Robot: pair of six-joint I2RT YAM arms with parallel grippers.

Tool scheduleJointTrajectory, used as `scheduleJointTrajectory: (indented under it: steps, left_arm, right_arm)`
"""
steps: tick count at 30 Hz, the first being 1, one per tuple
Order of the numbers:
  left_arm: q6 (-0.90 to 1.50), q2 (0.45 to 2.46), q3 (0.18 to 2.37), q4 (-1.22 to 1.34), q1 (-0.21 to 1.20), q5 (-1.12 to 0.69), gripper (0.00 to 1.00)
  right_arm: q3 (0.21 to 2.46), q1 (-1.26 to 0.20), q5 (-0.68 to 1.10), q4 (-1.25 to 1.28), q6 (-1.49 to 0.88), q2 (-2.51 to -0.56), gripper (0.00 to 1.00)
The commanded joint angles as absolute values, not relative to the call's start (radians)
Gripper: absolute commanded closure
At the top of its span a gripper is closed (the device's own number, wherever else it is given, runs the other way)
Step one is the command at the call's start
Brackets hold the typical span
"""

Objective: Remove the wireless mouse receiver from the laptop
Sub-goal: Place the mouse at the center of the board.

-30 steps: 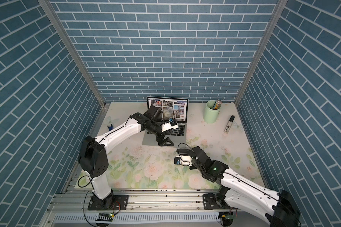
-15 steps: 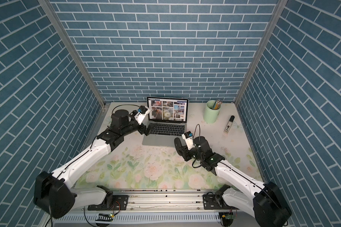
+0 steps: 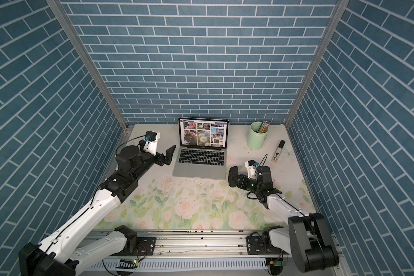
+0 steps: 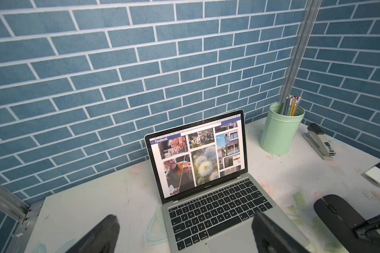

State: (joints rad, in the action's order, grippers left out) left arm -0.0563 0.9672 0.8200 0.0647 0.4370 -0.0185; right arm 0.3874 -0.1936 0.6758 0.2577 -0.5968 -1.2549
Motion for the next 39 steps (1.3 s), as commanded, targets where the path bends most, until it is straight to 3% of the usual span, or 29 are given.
scheduleJointTrajectory:
  steps: [1,17,20,22,25,34,36,39]
  left_arm:
    - [-0.045,0.914,0.793,0.063,0.436,0.037,0.00]
    - [-0.058,0.930,0.781,0.049,0.436,0.028,0.00]
    - [-0.057,0.928,0.775,0.052,0.436,0.017,0.00]
    - [-0.056,0.928,0.773,0.051,0.437,0.008,0.00]
    - [-0.055,0.929,0.768,0.051,0.437,-0.003,0.00]
    - [-0.036,0.916,0.724,0.081,0.437,-0.025,0.00]
    - [-0.043,0.899,0.715,0.095,0.436,0.028,0.01]
    - [-0.082,0.859,0.667,0.172,0.423,0.247,0.00]
  right_arm:
    - [0.438,-0.158,0.787,0.204,-0.495,-1.322,1.00]
    - [0.465,-0.063,0.671,0.079,-0.370,-1.537,0.98]
    - [0.462,-0.052,0.643,0.064,-0.368,-1.557,0.73]
    - [0.462,-0.045,0.616,0.048,-0.367,-1.556,0.41]
    - [0.465,-0.039,0.558,0.008,-0.355,-1.538,0.01]
    - [0.533,-0.026,0.376,-0.213,-0.281,-1.414,0.00]
    - [0.619,-0.026,0.264,-0.319,-0.234,-1.335,0.00]
    - [0.770,-0.026,0.024,-0.365,-0.149,-1.201,0.00]
